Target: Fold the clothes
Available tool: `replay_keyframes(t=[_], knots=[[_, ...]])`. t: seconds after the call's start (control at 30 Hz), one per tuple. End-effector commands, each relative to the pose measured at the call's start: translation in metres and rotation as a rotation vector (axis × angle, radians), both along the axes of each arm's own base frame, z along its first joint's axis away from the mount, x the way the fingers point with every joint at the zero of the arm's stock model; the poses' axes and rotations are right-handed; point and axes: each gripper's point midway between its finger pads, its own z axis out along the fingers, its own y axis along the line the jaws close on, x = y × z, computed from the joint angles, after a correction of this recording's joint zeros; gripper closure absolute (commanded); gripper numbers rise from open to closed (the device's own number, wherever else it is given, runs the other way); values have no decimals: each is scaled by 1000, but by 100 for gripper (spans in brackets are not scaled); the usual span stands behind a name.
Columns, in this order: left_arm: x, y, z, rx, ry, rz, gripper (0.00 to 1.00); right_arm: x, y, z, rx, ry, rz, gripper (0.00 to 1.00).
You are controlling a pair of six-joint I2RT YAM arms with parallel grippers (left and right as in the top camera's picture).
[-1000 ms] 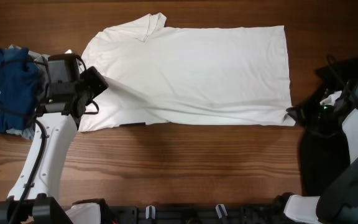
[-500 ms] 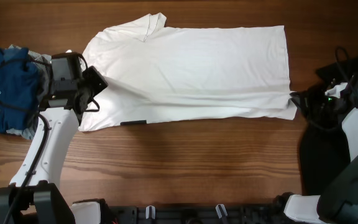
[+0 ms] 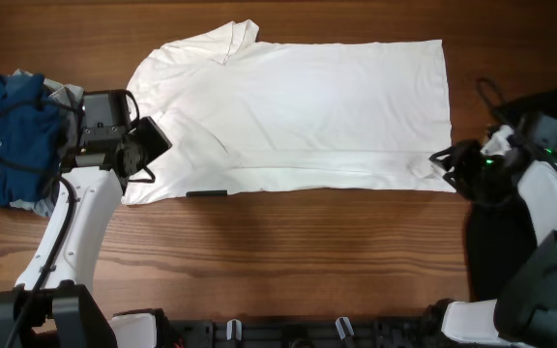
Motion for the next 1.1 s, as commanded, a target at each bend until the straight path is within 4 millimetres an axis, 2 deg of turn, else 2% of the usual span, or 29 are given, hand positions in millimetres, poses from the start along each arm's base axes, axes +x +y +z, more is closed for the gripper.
replay_keyframes(t=[0.0, 0.1, 0.13, 0.17, 0.23, 0.3, 0.37, 0.47, 0.6, 0.73, 0.9, 1.07], knots=[[-2, -2, -6, 3, 35, -12, 46, 3, 3, -29, -110, 66, 87, 55], [-6, -4, -10, -11, 57, -19, 45, -3, 1, -55, -133, 155, 71, 58], [-6, -4, -11, -11, 60, -19, 45, -3, 1, -58, -127, 160, 73, 61], [-6, -4, -11, -11, 62, -19, 45, -4, 2, -60, -122, 167, 74, 62], [-6, -4, -11, -11, 61, -19, 45, -4, 2, -61, -122, 170, 75, 72], [-6, -4, -11, -11, 60, -18, 45, -2, 1, -60, -125, 161, 76, 74], [-6, -4, -11, -10, 61, -19, 45, 1, 1, -58, -129, 150, 81, 71], [-6, -4, -11, -11, 61, -18, 45, 12, 9, -45, -94, 69, 160, 63], [-6, -4, -11, -11, 61, -18, 45, 22, 8, -36, -106, 22, 172, 64], [-6, -4, -11, -10, 61, -19, 45, 29, 6, -34, -99, 2, 139, 96], [-6, -4, -11, -10, 61, -18, 44, 74, 26, 4, 42, -227, 159, 96], [-6, -3, -12, -4, 64, -15, 44, 102, 15, 19, 31, -322, 69, 96]])
